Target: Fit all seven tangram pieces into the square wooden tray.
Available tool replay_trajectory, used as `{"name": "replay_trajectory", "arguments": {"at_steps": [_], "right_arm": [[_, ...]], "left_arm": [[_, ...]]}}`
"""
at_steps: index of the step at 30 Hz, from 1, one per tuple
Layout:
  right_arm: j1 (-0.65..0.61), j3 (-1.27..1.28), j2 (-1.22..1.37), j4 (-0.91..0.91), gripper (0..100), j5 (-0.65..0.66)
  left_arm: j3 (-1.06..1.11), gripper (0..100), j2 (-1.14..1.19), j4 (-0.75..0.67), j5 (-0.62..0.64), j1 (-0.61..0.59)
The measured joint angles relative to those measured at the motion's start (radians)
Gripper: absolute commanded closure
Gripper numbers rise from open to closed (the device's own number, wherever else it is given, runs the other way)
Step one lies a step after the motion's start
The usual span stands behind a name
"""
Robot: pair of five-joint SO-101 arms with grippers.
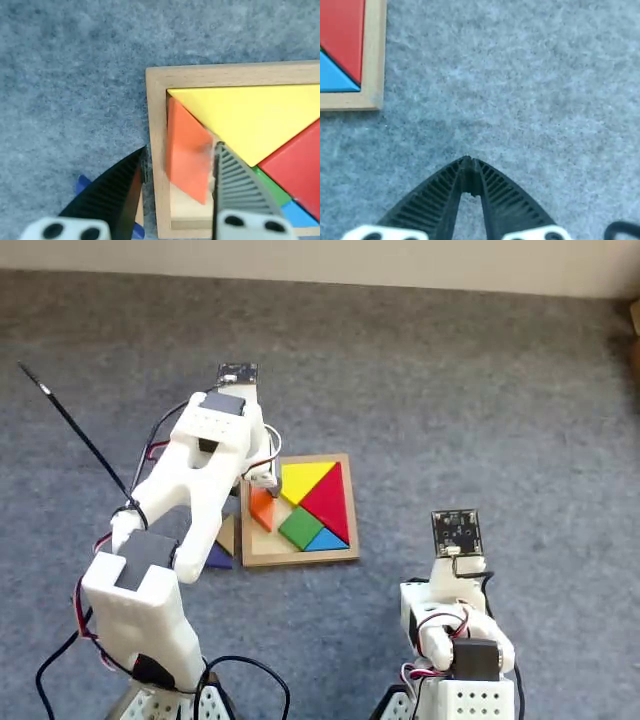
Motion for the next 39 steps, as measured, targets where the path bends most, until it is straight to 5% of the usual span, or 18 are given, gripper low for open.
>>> {"name": "replay_trajectory", "arguments": {"at_steps": [22,39], "right_arm": [[0.0,0.0,0.0,0.0,99.1,0.0],[0.0,0.0,0.0,0.0,99.1,0.0]], "left_arm": [[0.038,77,0.006,0.0,-0.083,-0.075],[-0.133,77,0.071,0.081,-0.083,-0.166]]}}
